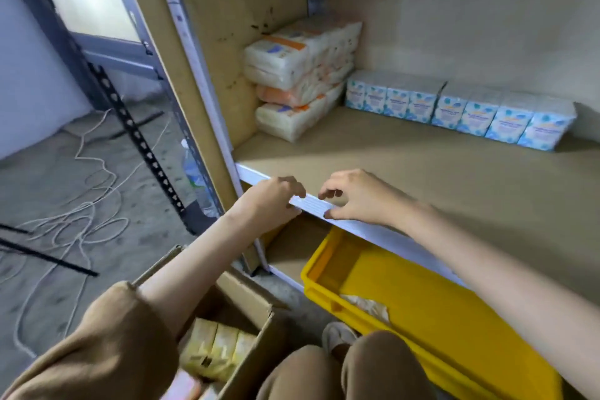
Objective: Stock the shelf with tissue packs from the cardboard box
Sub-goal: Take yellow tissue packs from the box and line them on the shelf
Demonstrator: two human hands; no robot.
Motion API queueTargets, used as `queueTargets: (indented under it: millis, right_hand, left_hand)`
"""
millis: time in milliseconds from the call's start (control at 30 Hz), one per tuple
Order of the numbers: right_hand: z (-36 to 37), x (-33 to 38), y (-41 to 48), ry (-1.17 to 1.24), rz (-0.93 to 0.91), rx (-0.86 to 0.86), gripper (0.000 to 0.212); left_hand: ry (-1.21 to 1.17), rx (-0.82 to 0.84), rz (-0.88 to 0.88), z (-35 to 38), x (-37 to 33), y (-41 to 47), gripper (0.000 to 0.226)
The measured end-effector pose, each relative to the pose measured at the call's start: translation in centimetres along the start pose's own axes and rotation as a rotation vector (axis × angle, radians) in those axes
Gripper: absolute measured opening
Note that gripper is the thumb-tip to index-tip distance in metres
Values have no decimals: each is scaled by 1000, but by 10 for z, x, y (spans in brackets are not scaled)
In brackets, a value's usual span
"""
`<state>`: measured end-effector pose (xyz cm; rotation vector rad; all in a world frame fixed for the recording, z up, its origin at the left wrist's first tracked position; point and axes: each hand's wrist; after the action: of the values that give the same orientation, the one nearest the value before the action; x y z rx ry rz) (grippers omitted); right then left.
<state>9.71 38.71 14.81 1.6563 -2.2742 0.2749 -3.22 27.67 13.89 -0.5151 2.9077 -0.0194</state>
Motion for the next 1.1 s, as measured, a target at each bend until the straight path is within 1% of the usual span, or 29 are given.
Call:
queueTargets:
  millis: [200, 300, 367, 433, 667, 867, 933, 1000, 1067, 1100]
  right_hand:
    - [70, 75, 12, 3, -153, 185, 31]
    - [109, 101, 18, 11, -181, 292, 32]
    - [139, 116, 26, 14, -185, 367, 32]
    - [164, 123, 34, 18, -175, 430, 32]
    - [255, 139, 70, -23, -113, 621, 35]
    - [322, 128, 100, -45, 19, 723, 34]
    - [339, 122, 105, -44, 68, 749, 37]
    - [359, 117, 112, -41, 114, 761, 42]
    - [375, 113, 116, -40, 151, 768, 50]
    - [383, 112, 117, -44, 166, 769, 54]
  left_hand:
    - [-8, 30, -187, 25, 56, -107, 34]
    - [-18, 76, -313, 48, 92, -153, 27]
    - [-24, 141, -379, 67, 118, -181, 21]
    - [-26, 178, -473, 84, 140, -202, 22]
    - [-84, 283, -743, 154, 220, -251, 32]
    - [-215, 308, -915, 214, 264, -264, 39]
    - [-258, 303, -948, 229, 273, -266, 41]
    - [-299, 275, -961, 245, 280, -266, 37]
    - [-322, 276, -978, 256, 280, -265, 32]
    - [-319, 297, -995, 261, 279, -264, 33]
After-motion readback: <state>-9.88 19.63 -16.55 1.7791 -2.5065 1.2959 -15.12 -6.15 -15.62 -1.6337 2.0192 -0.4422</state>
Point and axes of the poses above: each hand's wrist, its own y-axis towards the middle knuckle, its own z-axis out of the palm, x = y × z, and after that the axes turned 1 degree about -y, right-handed
